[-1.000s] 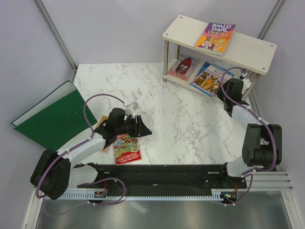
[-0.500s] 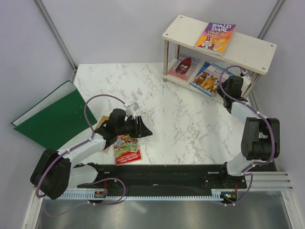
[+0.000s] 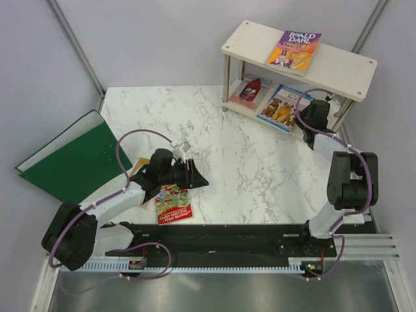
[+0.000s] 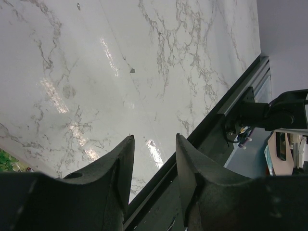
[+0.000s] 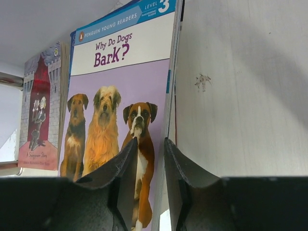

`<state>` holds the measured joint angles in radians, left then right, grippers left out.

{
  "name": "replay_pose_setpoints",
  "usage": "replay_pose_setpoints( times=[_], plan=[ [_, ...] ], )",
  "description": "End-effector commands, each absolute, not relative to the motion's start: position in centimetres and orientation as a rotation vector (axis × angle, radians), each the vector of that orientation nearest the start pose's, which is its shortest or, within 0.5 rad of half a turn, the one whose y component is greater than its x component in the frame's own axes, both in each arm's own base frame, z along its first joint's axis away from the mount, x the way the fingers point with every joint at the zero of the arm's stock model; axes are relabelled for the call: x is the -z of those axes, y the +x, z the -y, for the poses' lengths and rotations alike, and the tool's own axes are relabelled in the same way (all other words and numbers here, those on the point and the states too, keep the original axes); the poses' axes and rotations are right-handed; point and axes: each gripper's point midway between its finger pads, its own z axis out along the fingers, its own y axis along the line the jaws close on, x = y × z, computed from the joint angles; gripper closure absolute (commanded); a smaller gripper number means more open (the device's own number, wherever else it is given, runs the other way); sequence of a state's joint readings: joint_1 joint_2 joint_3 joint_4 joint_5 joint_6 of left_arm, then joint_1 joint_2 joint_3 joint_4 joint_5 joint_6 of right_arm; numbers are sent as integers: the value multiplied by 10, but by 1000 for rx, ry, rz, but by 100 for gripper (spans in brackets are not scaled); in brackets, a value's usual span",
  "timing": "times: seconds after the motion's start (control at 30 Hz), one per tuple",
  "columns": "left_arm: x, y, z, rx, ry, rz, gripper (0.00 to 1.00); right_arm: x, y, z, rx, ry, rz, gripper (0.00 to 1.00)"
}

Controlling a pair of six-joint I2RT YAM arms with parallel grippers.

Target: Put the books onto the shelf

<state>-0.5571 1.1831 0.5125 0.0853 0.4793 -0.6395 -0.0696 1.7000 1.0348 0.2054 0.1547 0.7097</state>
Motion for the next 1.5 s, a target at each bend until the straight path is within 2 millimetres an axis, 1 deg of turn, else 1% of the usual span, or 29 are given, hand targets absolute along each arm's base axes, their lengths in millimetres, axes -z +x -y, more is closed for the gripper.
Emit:
replay_pose_setpoints(
  times=[0.0, 0.13, 0.17, 0.37, 0.43, 0.47, 0.53, 0.57, 0.6, 0.63, 0.67, 0.7, 0.73, 0.77, 0.8, 0.83, 0.87, 0.93, 1.0, 1.03, 1.07, 1.1, 1.13, 1.17, 1.2, 1.3, 1.33, 1.43, 1.47],
  plan=[
    [-107, 214, 257, 1182, 198, -2300, 54, -161, 521, 36, -293, 825, -1771, 64],
    [-107, 213, 257, 1184, 201, -2301, 54, -163, 527, 35, -295, 823, -1777, 63],
    [-108, 213, 257, 1183, 198, -2300, 54, -167, 526, 36, -288, 826, -1767, 63],
    [-108, 212, 259, 1185, 202, -2299, 54, -166, 523, 39, -265, 825, -1772, 61],
    [-108, 212, 259, 1186, 201, -2302, 54, -162, 518, 40, -258, 834, -1777, 60],
    [-109, 212, 259, 1187, 207, -2296, 54, -168, 515, 41, -256, 834, -1765, 59],
    [-110, 213, 258, 1178, 203, -2296, 54, -164, 505, 43, -239, 845, -1766, 58],
    [-110, 213, 257, 1176, 202, -2293, 54, -177, 500, 43, -242, 838, -1740, 57],
    [-112, 213, 257, 1175, 206, -2288, 54, -172, 493, 45, -231, 846, -1745, 57],
    [-113, 213, 257, 1175, 206, -2285, 54, -184, 486, 46, -224, 841, -1719, 55],
    [-113, 213, 257, 1173, 207, -2287, 54, -182, 479, 46, -217, 840, -1726, 55],
    [-115, 213, 257, 1173, 211, -2282, 54, -186, 475, 45, -219, 833, -1719, 54],
    [-116, 213, 257, 1171, 211, -2281, 54, -197, 469, 43, -234, 814, -1707, 53],
    [-115, 214, 257, 1167, 214, -2281, 54, -196, 463, 42, -227, 804, -1719, 53],
    [-117, 214, 257, 1168, 215, -2276, 54, -199, 459, 41, -229, 792, -1724, 53],
    [-117, 214, 256, 1161, 214, -2280, 54, -207, 452, 38, -242, 775, -1722, 54],
    [-118, 214, 256, 1159, 216, -2276, 54, -206, 448, 35, -243, 754, -1737, 54],
    [-120, 215, 255, 1154, 215, -2270, 54, -211, 439, 26, -267, 717, -1762, 57],
    [-122, 215, 255, 1153, 219, -2265, 54, -211, 436, 8, -313, 641, -1811, 62],
    [-122, 215, 255, 1151, 219, -2265, 54, -208, 434, 1, -326, 615, -1838, 72],
    [-122, 216, 255, 1151, 219, -2265, 54, -207, 433, -13, -358, 572, -1864, 78],
    [-123, 215, 256, 1154, 221, -2265, 54, -205, 432, -19, -359, 544, -1883, 85],
    [-122, 216, 256, 1151, 222, -2266, 54, -199, 431, -20, -358, 546, -1902, 87],
    [-122, 215, 256, 1153, 223, -2266, 54, -194, 429, -39, -410, 497, -1932, 90],
    [-123, 215, 256, 1154, 221, -2265, 54, -191, 429, -43, -428, 490, -1946, 94],
    [-121, 215, 256, 1154, 222, -2268, 54, -175, 429, -64, -513, 455, -2002, 100],
    [-122, 215, 255, 1153, 221, -2266, 54, -164, 430, -72, -530, 445, -2036, 100],
    [-121, 215, 255, 1153, 221, -2268, 54, -151, 432, -90, -556, 408, -2080, 100],
    [-122, 214, 255, 1155, 222, -2265, 54, -149, 432, -92, -551, 403, -2085, 100]
  ],
)
